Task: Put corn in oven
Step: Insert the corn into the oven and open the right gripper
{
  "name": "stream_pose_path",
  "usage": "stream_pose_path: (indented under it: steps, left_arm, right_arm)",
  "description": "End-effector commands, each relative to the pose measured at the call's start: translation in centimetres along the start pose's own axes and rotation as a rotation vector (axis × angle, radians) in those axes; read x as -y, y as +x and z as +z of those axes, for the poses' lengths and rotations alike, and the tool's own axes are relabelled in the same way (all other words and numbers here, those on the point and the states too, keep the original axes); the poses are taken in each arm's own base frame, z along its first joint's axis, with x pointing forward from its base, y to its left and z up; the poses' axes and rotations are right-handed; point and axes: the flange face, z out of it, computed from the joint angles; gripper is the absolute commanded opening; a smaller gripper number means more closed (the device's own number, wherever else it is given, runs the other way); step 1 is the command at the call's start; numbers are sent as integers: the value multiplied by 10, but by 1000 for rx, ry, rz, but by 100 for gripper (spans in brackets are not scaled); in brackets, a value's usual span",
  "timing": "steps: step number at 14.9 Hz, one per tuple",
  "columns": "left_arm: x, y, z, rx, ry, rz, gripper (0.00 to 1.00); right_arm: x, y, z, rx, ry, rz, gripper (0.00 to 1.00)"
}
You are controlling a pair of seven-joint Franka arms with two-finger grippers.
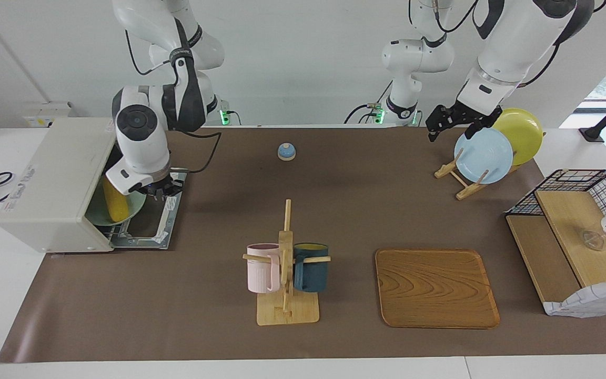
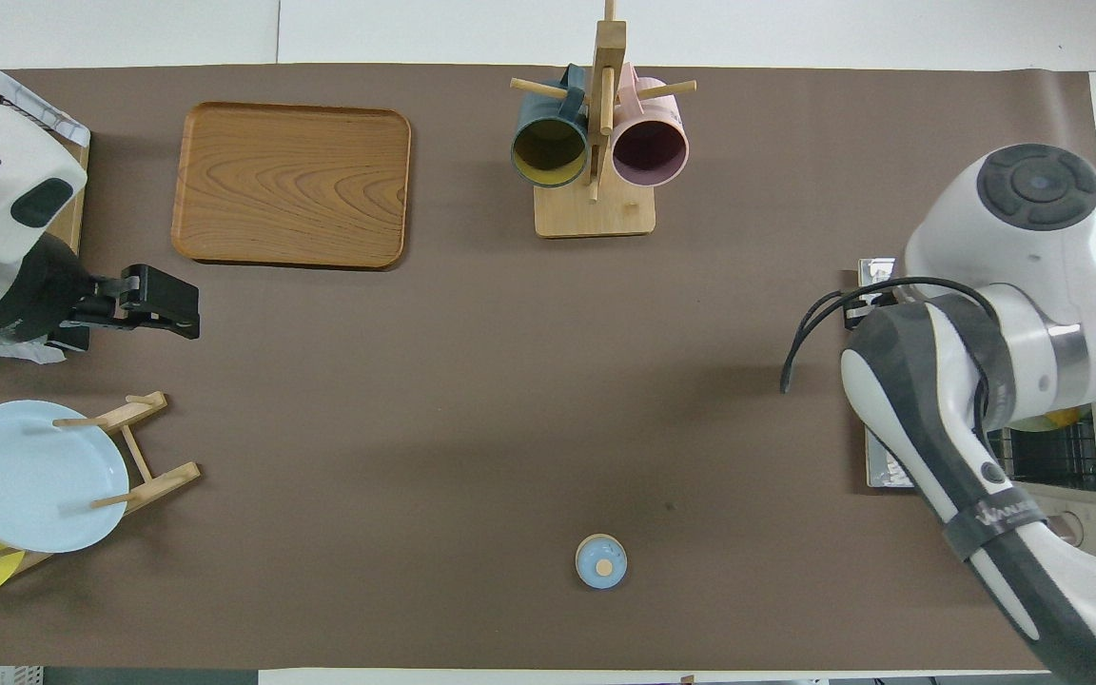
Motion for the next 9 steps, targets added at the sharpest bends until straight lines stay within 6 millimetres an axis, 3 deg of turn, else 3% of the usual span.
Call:
stream_pose_path:
  steps: [1, 4, 9]
  left_arm:
    - [1, -2, -4, -5, 18, 3, 100]
    - [1, -2, -5, -6, 18, 4, 100]
    - [4, -1, -5, -5, 18, -2, 100]
  right_arm:
    - [33, -3, 42, -5, 20, 46, 0]
    - [33, -6, 77, 20, 21, 51, 0]
    - [26, -18, 103, 31, 6, 37, 0]
